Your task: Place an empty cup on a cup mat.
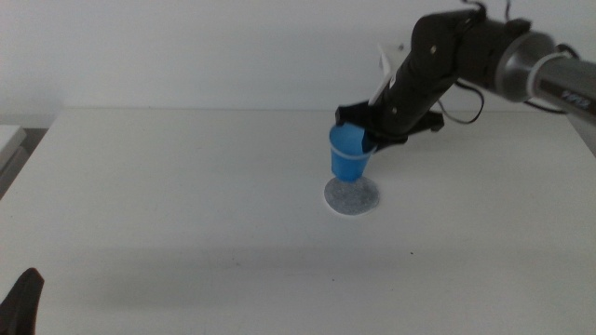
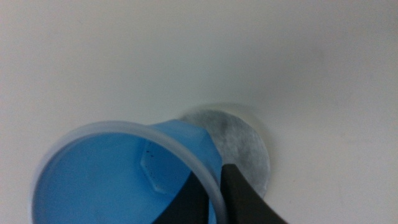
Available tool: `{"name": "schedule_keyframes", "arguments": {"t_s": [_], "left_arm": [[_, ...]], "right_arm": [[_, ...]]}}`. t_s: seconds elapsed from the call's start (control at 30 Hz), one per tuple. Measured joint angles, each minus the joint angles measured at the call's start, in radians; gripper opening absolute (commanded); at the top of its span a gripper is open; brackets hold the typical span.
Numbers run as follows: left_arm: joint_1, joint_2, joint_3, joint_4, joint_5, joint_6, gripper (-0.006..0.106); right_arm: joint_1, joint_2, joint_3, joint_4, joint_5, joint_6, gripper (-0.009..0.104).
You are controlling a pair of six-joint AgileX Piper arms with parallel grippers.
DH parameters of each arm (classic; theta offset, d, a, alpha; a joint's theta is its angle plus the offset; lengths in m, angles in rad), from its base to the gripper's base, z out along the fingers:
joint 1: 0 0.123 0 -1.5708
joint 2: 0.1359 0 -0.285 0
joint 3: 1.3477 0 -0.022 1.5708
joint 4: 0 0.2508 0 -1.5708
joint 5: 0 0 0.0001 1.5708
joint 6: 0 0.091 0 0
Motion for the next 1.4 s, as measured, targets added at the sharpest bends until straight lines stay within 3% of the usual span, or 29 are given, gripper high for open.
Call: {"name": "schedule_keyframes", "arguments": {"t_s": [0.4,0.6,0.77,0.93,1.23,1.4], "left_arm": [[0.0,0.0,0.0,0.0,0.0,0.0,0.094],[0.0,0.0,0.0,0.0,0.0,0.0,0.094],[0.0,0.0,0.0,0.0,0.0,0.0,0.094],[0.0,0.0,0.0,0.0,0.0,0.0,0.094],[0.0,0.0,0.0,0.0,0.0,0.0,0.094],[0.0,0.0,0.0,0.0,0.0,0.0,0.094]], "right_arm": [[0.0,0.077,0.0,-0.005,0.029,0.001,0.007],[0.0,0.077,0.0,-0.007,0.032,0.001,0.03],[0.0,0.077,-0.002,-0.014,0.05,-0.007,0.067],[0.0,0.014,-0.046,-0.022,0.118,-0.098,0.092],[-0.132,-0.302,-0.075,-0.034,0.251,-0.163,0.093],[-0.212,-0.562,0.177,-0.104,0.129,-0.129,0.093]]}}
